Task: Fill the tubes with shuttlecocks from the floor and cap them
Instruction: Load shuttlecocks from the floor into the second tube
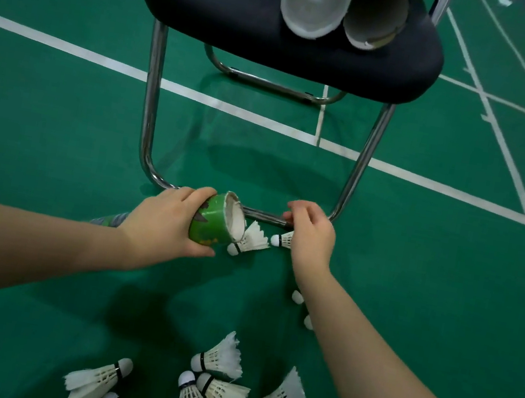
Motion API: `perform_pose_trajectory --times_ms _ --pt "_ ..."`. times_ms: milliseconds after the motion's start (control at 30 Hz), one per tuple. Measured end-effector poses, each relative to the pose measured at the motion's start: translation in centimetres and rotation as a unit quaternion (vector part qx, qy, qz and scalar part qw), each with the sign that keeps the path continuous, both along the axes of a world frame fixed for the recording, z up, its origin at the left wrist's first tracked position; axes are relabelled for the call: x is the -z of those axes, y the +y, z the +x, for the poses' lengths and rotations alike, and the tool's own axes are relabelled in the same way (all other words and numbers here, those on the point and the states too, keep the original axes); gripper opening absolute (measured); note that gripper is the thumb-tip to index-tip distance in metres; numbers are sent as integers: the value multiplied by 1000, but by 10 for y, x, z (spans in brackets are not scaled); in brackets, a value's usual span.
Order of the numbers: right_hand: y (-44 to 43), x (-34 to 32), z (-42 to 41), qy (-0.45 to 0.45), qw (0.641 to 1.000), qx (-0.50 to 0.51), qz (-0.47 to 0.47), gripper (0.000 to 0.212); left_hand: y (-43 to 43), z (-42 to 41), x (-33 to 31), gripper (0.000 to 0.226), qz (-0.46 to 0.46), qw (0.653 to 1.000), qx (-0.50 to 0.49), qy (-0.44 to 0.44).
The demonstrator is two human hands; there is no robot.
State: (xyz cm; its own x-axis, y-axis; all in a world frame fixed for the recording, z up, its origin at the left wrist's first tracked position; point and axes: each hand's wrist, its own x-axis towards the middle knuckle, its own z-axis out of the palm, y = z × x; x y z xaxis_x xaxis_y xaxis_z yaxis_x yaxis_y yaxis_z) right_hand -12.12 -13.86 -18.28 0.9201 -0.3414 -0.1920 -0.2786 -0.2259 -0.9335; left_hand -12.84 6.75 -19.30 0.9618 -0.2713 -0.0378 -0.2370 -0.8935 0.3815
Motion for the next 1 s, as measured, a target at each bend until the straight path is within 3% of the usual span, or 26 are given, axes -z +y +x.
perform_pose_trajectory --times_ms 133,200,467,633,800,900,1000 --pt "-18 47 22 188 972 -101 -101 30 -14 3 12 90 10 1000 -14 -10" --pt "-17 68 30 241 947 -160 -142 35 -16 3 18 90 13 1000 -16 -18" --pt "5 127 53 264 884 -307 -234 33 -20 17 23 90 6 999 -42 -21" --pt "7 119 55 216 928 -265 -149 32 -15 24 17 90 3 998 -59 -15" --pt "4 82 42 61 993 -97 -32 19 -12 25 16 89 -2 997 -73 -15" --pt "0 57 30 -23 999 10 40 22 -15 23 16 89 1 998 -67 -7" --pt "-1 34 21 -104 993 41 50 23 -15 24 16 90 4 998 -65 -1"
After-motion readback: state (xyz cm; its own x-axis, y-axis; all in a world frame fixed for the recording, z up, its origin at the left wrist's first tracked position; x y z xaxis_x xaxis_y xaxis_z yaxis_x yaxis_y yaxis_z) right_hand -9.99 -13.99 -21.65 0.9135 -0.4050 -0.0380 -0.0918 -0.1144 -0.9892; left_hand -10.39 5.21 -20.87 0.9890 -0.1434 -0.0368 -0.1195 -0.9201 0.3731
